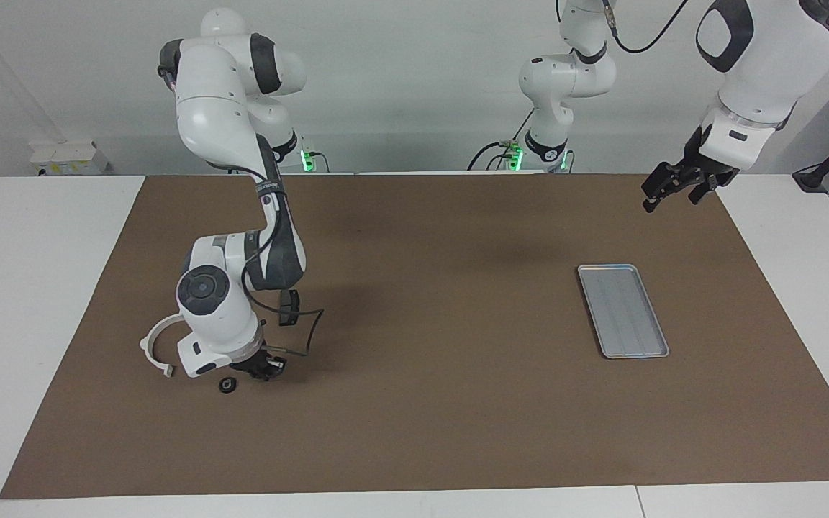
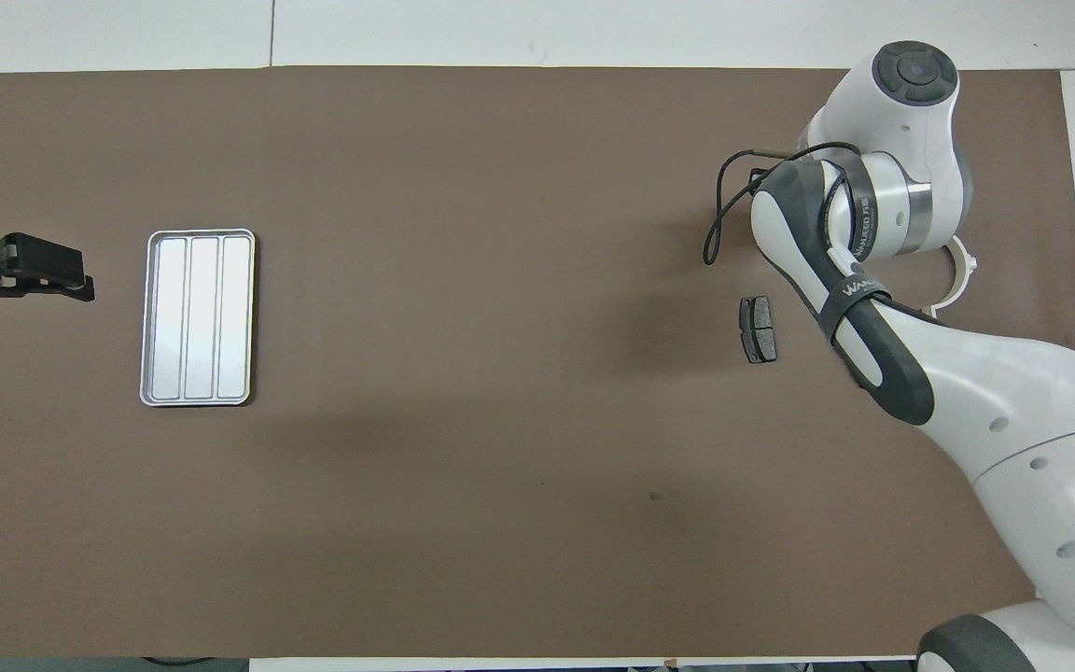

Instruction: Pick bearing gear from pile to tray

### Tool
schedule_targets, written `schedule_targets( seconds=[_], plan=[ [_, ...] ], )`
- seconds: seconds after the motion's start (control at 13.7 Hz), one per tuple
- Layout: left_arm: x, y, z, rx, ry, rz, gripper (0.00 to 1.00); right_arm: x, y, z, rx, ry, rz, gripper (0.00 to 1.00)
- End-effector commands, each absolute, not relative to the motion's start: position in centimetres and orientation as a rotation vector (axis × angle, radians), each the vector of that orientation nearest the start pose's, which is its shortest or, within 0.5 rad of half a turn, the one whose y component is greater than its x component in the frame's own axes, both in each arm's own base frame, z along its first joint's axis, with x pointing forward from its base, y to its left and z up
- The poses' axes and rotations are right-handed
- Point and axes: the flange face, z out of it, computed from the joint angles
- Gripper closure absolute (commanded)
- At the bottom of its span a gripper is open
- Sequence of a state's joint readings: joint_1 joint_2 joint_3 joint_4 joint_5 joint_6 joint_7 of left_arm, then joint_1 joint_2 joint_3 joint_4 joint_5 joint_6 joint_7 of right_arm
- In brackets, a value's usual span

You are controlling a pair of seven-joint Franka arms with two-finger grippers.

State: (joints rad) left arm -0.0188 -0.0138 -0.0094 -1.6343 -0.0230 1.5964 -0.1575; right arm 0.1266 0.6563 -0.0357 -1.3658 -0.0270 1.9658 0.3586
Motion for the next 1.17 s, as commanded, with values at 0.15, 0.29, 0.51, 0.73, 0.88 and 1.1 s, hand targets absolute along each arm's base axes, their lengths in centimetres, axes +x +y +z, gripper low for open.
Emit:
schedule_targets(
  seconds=[0.15,0.29,0.51,0.73,0.88,1.1],
  plan=[
    [54.5,-1.8,60.9,-3.150,-0.199,0.048,0.00,66.3,8.3,47.5,-3.187,0.292,0.166,1.00],
    [54.5,-1.8,60.9,-3.152,-0.199,0.049,0.00,63.7,11.9,53.6,-3.173,0.214,0.151,1.00],
    [54.5,-1.8,60.9,-3.150,-0.199,0.048,0.00,60.8,17.8,57.8,-3.100,0.370,0.204,1.00],
    [54.5,-1.8,60.9,-3.152,-0.197,0.049,0.00,57.9,26.7,59.0,-3.045,0.556,0.117,1.00],
    [54.5,-1.8,60.9,-3.150,-0.199,0.048,0.00,56.5,31.3,57.6,-3.019,0.691,0.115,1.00],
    [54.5,-1.8,60.9,-3.152,-0.197,0.049,0.00,55.3,37.9,52.4,-2.969,0.851,0.077,1.00]
  ],
)
